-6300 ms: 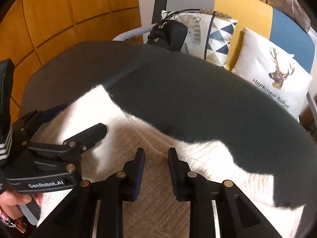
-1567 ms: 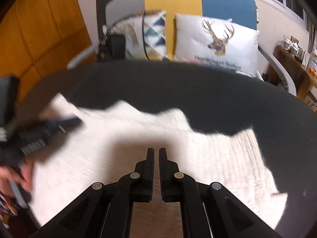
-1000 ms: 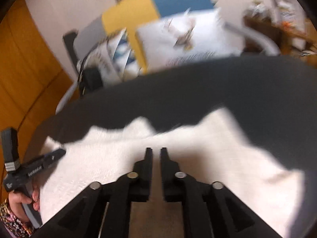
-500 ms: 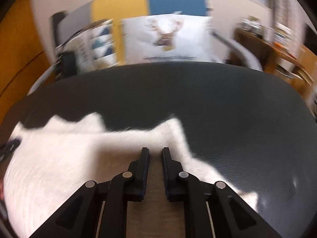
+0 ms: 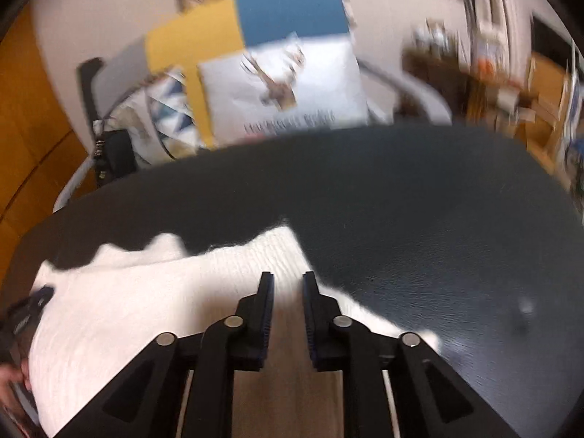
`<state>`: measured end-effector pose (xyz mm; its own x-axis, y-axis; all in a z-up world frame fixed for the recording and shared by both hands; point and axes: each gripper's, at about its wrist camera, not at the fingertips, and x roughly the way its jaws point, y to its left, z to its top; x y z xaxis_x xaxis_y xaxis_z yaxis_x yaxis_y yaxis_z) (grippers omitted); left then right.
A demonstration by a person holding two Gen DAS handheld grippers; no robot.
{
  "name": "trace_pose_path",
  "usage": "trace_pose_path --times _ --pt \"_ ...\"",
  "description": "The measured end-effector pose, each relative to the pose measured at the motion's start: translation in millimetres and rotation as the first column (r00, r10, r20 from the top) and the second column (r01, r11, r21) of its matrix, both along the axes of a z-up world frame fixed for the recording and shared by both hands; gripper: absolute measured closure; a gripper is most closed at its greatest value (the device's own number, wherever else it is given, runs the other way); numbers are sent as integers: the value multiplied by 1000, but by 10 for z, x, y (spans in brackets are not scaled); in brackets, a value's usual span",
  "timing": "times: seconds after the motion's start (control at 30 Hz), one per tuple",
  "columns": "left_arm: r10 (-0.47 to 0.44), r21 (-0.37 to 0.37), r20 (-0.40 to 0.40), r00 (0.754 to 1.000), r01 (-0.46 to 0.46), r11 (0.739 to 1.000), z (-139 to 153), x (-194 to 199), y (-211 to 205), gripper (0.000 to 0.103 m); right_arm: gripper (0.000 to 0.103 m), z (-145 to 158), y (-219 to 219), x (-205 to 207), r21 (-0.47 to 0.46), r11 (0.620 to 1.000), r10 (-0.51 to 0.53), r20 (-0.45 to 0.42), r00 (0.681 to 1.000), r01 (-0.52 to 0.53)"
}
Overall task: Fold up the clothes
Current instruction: 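Open the left gripper and lift both grippers above the sweater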
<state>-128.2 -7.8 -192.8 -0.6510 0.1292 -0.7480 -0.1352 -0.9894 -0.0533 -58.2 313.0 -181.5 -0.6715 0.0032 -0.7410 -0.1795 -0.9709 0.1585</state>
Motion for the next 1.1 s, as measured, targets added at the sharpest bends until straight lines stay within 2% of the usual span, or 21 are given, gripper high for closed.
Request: trace_pose_path --times 0.1,0.17,0.23,0.3,0.43,0.67,0.87,0.97,1.03,1.1 --pt "0 0 -1 1000 0 1000 2 1 -6 83 84 142 -282 293 62 993 102 -11 995 -101" --pt "0 -1 -2 1000 0 1000 4 1 -8 83 84 111 -424 403 135 981 136 28 990 -139" --pt "1 -3 -3 1000 -1 1000 7 3 -6 83 84 7 -420 418 179 976 111 72 991 -123" --pt "1 -7 -4 1000 -1 1000 9 8 4 83 85 -106 -262 372 136 988 64 103 993 -78" --pt "2 -17 -6 1000 -2 1000 13 10 23 83 85 -221 -30 357 40 999 8 41 999 -10" --pt "-8 -23 13 1000 9 1000 107 62 25 82 85 -244 9 370 24 1000 3 7 1000 -3" --pt "-18 136 -18 1000 20 990 446 542 -272 82 85 -249 47 393 -23 1000 6 -12 1000 -7" --pt "-60 165 -57 997 68 984 446 902 -350 82 85 -252 44 402 -19 1000 7 -14 1000 -7" --pt "-91 136 -45 995 96 986 364 987 -316 82 85 -253 21 399 -3 1000 7 -13 1000 -7" --pt "-94 64 -30 995 95 993 233 996 -285 82 85 -251 -1 398 10 1000 8 -11 1000 -7"
